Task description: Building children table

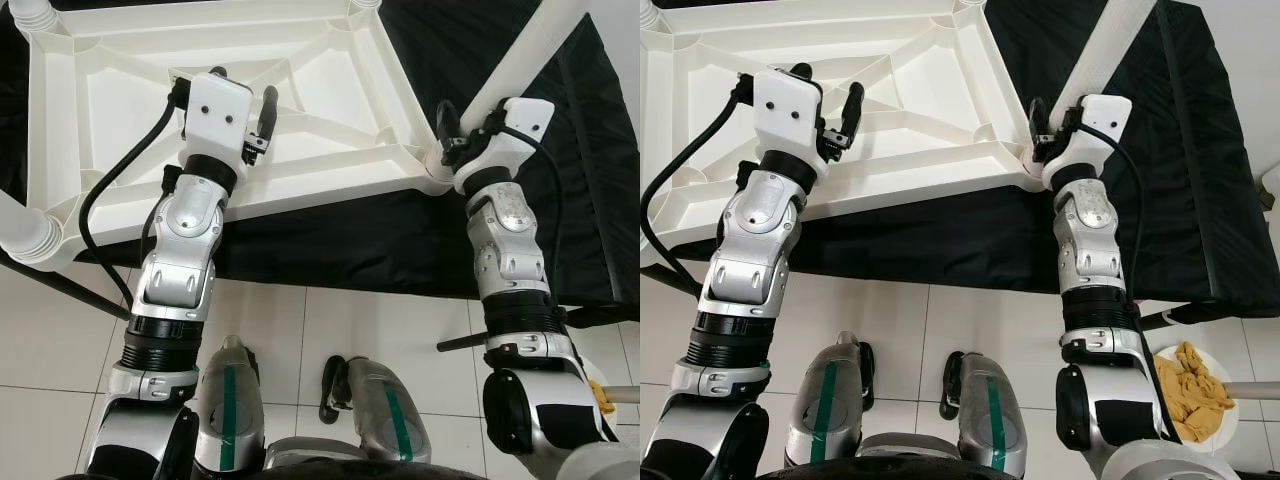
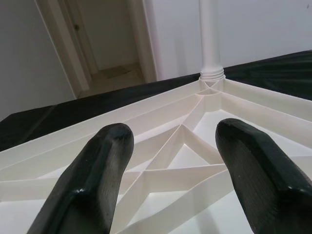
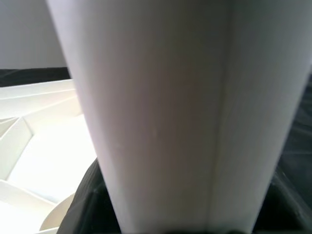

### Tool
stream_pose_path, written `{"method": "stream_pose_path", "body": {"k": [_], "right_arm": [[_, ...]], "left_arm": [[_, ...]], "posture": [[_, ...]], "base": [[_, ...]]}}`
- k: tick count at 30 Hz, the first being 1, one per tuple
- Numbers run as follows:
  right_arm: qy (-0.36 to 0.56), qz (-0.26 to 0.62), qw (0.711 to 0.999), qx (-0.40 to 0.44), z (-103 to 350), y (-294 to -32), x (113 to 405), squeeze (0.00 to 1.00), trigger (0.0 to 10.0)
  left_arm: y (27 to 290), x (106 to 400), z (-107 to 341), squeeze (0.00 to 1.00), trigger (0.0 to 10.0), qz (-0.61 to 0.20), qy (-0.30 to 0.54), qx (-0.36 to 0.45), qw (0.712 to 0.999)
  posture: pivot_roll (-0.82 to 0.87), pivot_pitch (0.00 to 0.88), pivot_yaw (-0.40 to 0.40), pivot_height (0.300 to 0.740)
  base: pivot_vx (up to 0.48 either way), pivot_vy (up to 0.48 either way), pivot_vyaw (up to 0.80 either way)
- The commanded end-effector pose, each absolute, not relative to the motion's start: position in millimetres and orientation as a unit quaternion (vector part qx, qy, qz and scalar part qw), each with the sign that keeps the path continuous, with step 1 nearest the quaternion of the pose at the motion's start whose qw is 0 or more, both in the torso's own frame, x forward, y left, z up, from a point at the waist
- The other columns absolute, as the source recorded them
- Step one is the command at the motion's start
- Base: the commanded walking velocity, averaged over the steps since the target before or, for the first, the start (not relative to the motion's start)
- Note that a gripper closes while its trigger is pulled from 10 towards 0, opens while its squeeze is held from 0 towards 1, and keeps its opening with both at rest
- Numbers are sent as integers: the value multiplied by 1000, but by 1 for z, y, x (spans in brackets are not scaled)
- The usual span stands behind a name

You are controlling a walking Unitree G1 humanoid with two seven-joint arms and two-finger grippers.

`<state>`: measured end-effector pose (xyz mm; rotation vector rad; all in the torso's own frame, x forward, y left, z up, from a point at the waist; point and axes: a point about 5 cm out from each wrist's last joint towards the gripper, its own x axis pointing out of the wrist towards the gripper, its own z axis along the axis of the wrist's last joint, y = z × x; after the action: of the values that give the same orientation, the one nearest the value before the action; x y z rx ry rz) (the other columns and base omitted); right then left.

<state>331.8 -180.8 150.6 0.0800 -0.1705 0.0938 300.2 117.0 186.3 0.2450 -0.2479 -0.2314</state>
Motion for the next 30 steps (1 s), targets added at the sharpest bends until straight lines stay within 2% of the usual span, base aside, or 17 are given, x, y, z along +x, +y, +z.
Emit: {"method": "stream_pose_path", "body": {"k": [1,15,30], "right_arm": [[-32,46,996,71,127,-180,326,0,10000],[-15,2,993,117,117,-189,324,0,10000],[-3,30,997,77,130,-186,336,0,10000]], "left_arm": [[117,299,191,0,10000,-102,-132,123,978],[117,298,192,0,10000,-100,-132,125,978],[117,297,194,0,10000,-103,-133,126,978]], "posture": [[124,59,-65,740],[127,58,-63,740],[133,52,-60,740]], "base": [[0,0,0],[0,0,0],[0,0,0]]}}
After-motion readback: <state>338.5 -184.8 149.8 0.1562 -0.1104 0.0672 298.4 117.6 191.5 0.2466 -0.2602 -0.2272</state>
